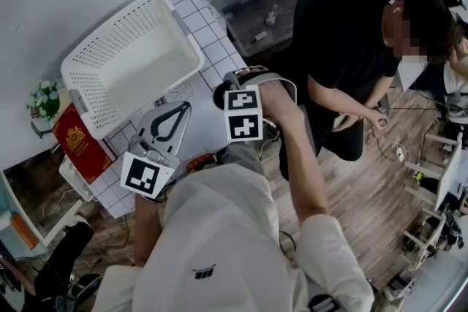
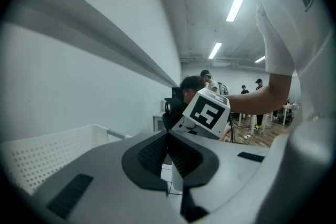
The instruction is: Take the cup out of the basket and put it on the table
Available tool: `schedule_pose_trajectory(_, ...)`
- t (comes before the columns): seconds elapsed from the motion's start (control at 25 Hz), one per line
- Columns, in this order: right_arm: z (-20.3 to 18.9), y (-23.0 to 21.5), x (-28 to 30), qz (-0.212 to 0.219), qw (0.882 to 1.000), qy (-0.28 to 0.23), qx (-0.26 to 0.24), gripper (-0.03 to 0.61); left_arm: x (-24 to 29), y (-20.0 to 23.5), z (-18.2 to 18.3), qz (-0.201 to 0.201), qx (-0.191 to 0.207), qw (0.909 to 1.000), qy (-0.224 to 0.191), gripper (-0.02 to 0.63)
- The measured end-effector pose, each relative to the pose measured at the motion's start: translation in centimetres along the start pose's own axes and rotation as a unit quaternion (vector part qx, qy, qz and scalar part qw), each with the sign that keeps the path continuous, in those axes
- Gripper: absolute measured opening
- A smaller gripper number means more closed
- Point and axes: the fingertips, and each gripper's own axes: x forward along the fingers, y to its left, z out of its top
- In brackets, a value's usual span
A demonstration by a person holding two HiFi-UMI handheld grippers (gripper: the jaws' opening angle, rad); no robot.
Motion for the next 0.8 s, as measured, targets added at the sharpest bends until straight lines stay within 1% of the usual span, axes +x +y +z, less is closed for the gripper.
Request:
schedule_pose_trajectory(0.2,-0.7,0.3,1.9,0.006,1.000,0.009,0.010,0.359,0.1,-0.1,-0.5,-0.003,0.001,1.0000,0.007,0.011)
schedule_pose_trajectory(0.4,-0.9,0.9,3.4,0.014,1.000,0.004,0.020,0.359,0.1,-0.2,-0.9,-0.007,0.008,0.9999,0.013,0.011)
schedule_pose_trajectory(0.8,-1.1,1.1,4.4,0.017,0.999,-0.011,0.037,0.359,0.4,-0.5,-1.2,-0.010,0.000,0.9997,0.021,0.011)
